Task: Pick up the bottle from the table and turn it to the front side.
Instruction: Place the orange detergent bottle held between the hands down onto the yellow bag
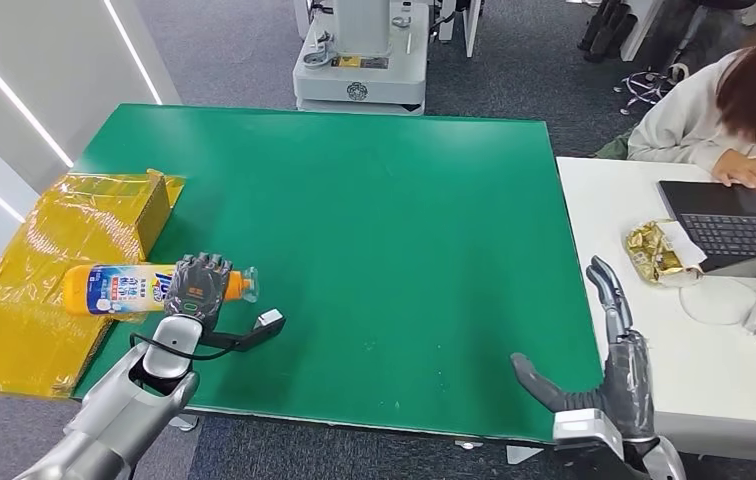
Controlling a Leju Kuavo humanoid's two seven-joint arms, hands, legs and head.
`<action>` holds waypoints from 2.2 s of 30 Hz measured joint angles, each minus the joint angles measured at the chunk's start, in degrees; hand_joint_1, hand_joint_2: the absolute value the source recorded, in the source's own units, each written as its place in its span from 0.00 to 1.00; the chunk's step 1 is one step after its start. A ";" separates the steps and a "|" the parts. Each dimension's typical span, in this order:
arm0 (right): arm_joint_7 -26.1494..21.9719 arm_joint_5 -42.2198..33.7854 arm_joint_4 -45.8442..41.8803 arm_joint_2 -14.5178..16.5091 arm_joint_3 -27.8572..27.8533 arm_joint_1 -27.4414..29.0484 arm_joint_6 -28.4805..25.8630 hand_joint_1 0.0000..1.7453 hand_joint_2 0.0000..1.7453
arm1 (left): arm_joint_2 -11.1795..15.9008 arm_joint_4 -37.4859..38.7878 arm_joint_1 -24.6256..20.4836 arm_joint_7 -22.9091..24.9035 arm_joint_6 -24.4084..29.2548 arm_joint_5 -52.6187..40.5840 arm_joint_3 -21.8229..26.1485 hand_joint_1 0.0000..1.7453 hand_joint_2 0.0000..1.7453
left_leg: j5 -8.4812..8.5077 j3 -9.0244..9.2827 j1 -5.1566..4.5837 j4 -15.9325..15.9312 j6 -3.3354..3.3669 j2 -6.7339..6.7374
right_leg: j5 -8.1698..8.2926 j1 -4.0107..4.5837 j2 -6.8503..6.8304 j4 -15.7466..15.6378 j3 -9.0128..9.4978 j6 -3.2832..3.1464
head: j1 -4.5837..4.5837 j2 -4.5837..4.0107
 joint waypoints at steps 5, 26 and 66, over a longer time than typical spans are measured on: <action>-0.65 -0.84 0.56 -0.02 -0.08 -0.24 0.32 0.00 1.00 | 0.11 4.96 -0.26 -3.07 2.26 -0.01 0.11 1.00 1.00 | 0.00 0.02 0.00 0.00 0.00 0.01 | 0.00 0.00 0.01 0.00 0.01 0.00 | -0.01 0.00; -1.64 -3.71 4.76 -1.16 1.37 -2.89 0.68 0.00 1.00 | 0.73 19.10 -4.68 -8.14 13.92 -0.03 0.95 0.00 1.00 | 0.08 0.60 0.01 -0.23 -0.17 0.01 | 0.03 -0.01 0.01 0.05 0.46 -0.11 | -0.01 0.00; -3.63 -7.90 10.78 -2.57 4.89 -5.04 1.26 0.00 1.00 | -14.51 -17.02 12.95 -46.68 22.18 56.05 16.61 0.00 1.00 | -0.06 0.36 -0.02 -0.20 -0.05 -0.06 | -0.06 -0.03 -0.11 -0.01 0.29 -0.09 | -0.01 0.00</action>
